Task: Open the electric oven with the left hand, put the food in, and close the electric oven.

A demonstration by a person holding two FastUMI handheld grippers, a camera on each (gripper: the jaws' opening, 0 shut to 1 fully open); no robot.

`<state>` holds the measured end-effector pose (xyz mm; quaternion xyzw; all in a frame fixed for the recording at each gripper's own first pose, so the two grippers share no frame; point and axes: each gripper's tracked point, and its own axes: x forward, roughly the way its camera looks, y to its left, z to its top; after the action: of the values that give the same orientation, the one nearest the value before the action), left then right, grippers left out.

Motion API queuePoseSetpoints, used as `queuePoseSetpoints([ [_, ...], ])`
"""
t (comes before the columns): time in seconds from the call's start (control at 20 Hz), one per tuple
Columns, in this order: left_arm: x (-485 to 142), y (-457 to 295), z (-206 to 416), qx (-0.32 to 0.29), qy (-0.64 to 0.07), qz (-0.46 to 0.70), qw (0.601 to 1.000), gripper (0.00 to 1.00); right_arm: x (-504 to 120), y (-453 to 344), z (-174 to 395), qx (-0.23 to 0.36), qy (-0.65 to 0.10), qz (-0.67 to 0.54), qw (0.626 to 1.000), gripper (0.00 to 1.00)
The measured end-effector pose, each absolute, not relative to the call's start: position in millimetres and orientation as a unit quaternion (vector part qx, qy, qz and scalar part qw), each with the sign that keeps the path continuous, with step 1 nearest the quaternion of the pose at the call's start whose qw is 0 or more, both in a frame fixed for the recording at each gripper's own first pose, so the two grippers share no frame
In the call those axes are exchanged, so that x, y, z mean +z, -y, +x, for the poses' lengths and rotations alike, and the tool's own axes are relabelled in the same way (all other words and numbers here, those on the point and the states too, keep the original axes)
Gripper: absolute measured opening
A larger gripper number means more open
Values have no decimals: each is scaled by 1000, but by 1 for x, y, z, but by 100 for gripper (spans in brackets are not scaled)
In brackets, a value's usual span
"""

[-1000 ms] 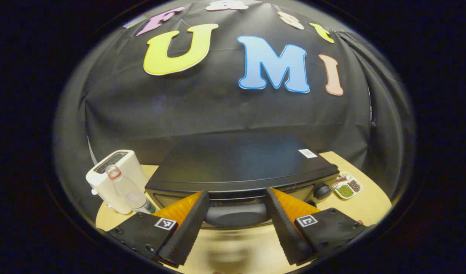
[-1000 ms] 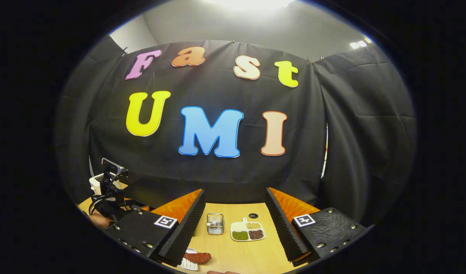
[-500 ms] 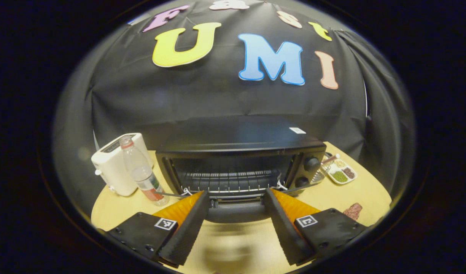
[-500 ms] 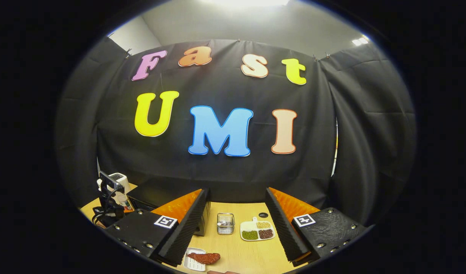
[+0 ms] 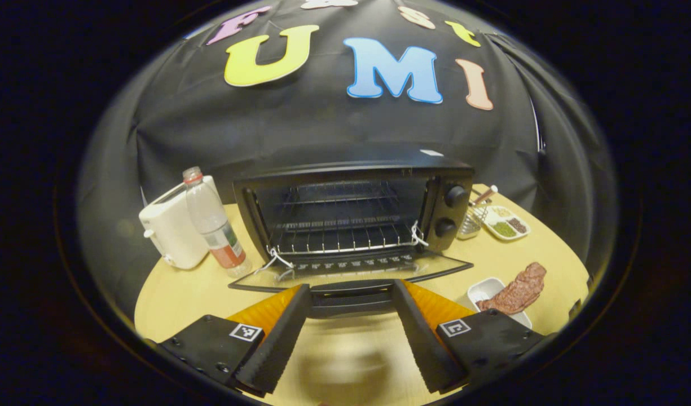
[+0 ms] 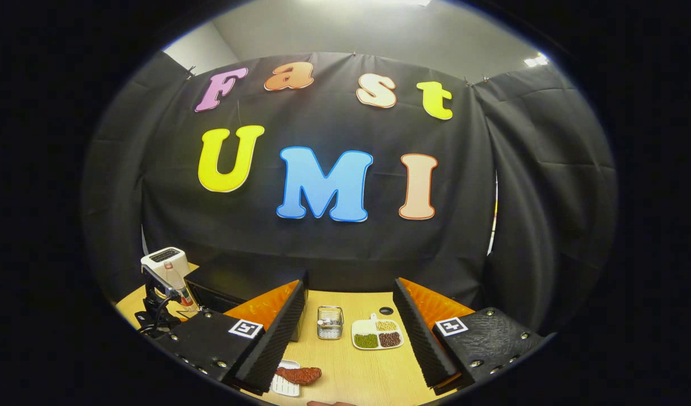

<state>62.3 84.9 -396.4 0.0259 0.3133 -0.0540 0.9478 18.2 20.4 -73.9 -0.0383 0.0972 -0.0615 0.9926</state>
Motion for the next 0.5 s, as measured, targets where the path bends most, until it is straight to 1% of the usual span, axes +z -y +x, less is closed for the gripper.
queuePoseSetpoints([
  [0.05,-406,-85,57,-56,-326,23,944,98,-76,-21,17,-60,-101,-38,992,96],
  [0.15,-421,-87,50,-54,-344,13,937,98,-80,-22,17,-57,-107,-36,992,96],
  [0.2,-420,-89,49,-49,-349,6,936,100,-81,-22,19,-56,-109,-36,992,96],
  [0.3,-405,-90,59,-44,-333,-12,942,100,-85,-20,20,-55,-114,-32,992,96],
  [0.4,-379,-92,70,-39,-311,-13,949,98,-93,-18,24,-53,-124,-16,991,95],
  [0.5,-342,-98,81,-32,-278,-14,960,98,-109,-17,28,-45,-144,9,989,96],
])
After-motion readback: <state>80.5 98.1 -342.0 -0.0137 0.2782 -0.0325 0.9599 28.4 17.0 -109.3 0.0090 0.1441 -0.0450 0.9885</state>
